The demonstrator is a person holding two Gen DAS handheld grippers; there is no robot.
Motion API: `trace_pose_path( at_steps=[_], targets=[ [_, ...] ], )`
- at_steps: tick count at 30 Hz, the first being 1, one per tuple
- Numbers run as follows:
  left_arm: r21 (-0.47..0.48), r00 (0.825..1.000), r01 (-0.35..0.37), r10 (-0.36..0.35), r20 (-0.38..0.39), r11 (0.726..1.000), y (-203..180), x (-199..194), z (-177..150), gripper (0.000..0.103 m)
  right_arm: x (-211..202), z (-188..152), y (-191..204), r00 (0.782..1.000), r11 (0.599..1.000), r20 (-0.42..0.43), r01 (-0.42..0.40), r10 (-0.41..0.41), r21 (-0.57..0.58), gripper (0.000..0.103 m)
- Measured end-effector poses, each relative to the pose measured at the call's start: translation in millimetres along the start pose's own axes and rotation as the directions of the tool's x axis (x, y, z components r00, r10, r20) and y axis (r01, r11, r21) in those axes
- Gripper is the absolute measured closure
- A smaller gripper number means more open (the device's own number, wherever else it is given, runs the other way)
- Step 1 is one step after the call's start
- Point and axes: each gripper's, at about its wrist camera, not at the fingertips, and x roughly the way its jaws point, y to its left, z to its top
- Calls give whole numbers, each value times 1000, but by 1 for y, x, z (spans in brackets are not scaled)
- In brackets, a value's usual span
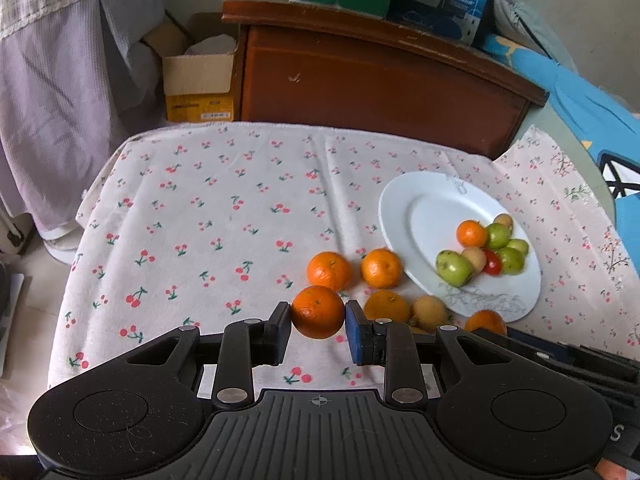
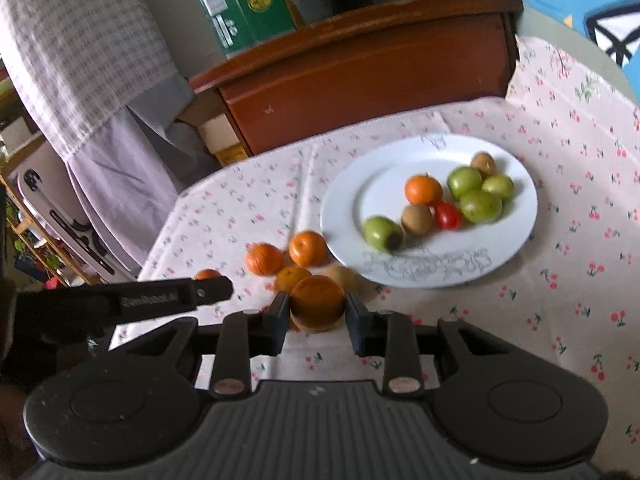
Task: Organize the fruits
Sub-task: 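Carry both mandarins onto the white plate and open both grippers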
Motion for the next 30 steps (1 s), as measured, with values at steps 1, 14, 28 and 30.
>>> trace_pose_path(
  at_steps=[1,14,28,30],
  targets=[
    [3,1000,2,-2,6,1000,-2,-2,1,77,-2,2,1,1000,1000,8,4,-4,-2,73],
    [36,990,99,-103,101,994,-32,-31,36,77,-44,59,-24,988,992,151,23,-42,121,73],
    [181,994,79,-91,64,980,-57,-5,57,77,-23,85,-50,989,991,117,74,-87,111,73],
    [184,994,78,-90,57,980,-57,1,60,77,-15,87,-54,992,990,103,56,-69,126,73]
  ],
)
